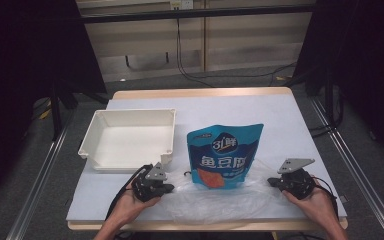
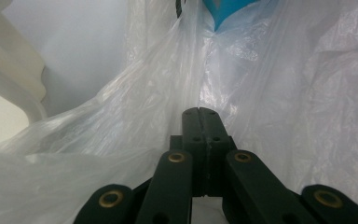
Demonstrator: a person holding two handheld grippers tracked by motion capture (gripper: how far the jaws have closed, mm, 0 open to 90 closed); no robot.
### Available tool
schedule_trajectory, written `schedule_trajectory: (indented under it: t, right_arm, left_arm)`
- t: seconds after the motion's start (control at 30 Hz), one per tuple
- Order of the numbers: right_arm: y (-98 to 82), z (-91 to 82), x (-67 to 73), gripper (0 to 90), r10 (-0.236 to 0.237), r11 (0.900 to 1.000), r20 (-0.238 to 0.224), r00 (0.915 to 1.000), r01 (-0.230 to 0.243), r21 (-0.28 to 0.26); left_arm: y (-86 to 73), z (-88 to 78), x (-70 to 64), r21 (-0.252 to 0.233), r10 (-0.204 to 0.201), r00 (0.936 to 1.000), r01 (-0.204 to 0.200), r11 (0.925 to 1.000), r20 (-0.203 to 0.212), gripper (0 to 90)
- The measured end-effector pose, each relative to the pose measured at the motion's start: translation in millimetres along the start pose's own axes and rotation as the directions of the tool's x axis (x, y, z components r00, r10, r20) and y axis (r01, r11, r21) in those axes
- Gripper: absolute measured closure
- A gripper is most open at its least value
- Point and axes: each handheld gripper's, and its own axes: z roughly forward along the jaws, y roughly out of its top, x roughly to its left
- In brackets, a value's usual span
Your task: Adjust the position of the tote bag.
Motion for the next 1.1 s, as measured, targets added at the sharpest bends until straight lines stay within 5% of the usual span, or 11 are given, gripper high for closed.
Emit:
schedule_trajectory:
  t: [0.93,1.1]
  right_arm:
    - [-4.2,-3.1,2.1,90.0,0.006,1.0,0.018,0.9998,-0.006,-0.007]
    - [-3.7,-3.8,1.8,90.0,0.027,0.999,0.007,0.9996,-0.027,-0.026]
  left_arm:
    - [-9.8,-11.4,-2.0,0.025,0.018,0.9986,-0.017,0.9996,-0.05,90.0]
    - [-11.6,-14.0,0.2,-0.078,-0.05,0.9987,0.049,0.9958,-0.005,90.0]
